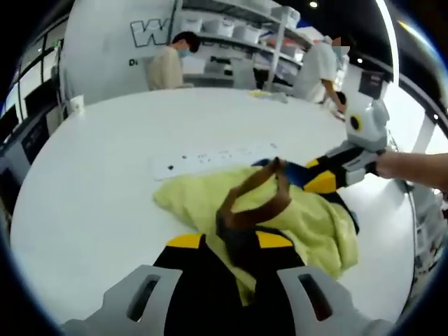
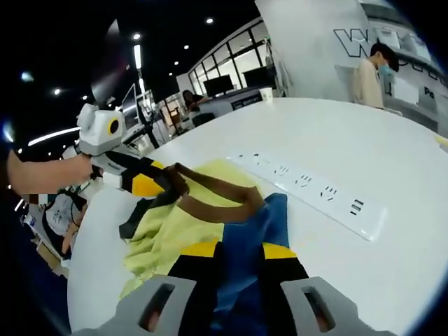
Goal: Fold the garment on the visible template until the final outline fits inside the template.
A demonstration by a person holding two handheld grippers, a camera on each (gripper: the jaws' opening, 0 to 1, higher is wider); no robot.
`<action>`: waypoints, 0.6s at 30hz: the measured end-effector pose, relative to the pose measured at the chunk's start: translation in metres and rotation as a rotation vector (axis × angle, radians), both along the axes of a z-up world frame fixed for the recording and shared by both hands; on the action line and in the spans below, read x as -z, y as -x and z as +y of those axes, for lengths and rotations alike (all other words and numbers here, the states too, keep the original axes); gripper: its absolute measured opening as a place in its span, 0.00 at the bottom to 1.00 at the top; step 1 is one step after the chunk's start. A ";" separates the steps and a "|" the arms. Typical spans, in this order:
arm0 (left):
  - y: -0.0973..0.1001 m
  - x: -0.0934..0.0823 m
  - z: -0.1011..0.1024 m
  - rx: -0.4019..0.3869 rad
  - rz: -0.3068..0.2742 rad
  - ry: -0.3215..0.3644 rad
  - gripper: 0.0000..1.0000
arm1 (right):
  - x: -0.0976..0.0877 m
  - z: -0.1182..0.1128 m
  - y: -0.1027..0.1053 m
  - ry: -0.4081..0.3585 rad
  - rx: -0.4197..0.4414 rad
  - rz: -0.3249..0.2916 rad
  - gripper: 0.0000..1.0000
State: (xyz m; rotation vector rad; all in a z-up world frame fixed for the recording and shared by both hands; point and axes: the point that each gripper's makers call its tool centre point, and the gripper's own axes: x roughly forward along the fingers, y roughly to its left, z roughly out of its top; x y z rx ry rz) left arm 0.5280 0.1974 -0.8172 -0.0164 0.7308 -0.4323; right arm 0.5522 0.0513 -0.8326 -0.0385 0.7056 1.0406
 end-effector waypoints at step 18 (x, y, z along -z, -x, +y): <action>0.007 -0.005 -0.003 -0.001 0.001 0.027 0.27 | 0.000 -0.019 -0.004 -0.005 0.052 0.040 0.00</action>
